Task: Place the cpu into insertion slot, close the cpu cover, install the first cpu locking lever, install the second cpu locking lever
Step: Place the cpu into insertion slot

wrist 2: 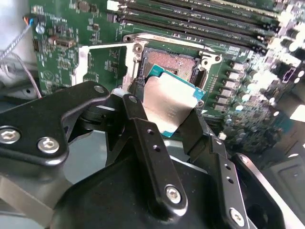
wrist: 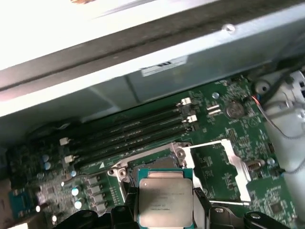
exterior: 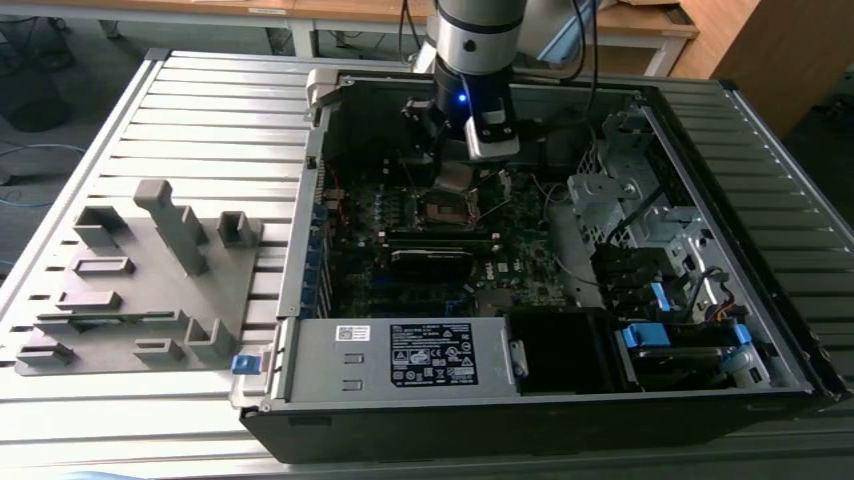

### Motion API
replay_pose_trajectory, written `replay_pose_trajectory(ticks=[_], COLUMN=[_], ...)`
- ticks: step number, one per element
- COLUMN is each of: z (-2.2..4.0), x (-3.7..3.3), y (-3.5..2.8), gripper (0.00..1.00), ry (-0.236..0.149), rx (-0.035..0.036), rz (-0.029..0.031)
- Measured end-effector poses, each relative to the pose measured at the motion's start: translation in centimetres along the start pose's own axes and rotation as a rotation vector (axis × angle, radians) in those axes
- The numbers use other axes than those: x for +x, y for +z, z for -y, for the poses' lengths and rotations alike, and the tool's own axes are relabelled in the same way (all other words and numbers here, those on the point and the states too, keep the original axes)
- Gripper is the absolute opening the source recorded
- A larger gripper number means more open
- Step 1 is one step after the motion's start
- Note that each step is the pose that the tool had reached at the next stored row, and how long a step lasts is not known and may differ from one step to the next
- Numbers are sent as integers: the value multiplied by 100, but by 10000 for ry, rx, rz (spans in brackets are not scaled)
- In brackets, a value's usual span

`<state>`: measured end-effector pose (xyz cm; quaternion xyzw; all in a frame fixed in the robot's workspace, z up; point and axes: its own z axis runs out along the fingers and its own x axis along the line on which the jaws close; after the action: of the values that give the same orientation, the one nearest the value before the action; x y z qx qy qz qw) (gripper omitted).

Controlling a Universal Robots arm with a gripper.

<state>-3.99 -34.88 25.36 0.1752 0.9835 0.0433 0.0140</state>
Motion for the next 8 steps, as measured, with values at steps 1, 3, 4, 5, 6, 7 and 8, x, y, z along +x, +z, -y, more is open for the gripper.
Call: replay_pose_trajectory(ticks=[1,3,4,5,6,7,8], z=[0,0,0,1,1,1,1], x=[0,0,0,0,0,0,0], y=[1,3,4,6,7,8,9], gripper=[54,54,54,54,54,54,54], ry=[177,536,716,895,1090,1269,1448], rx=[2,7,9,12,14,16,18], rz=[16,49,64,81,98,114,131])
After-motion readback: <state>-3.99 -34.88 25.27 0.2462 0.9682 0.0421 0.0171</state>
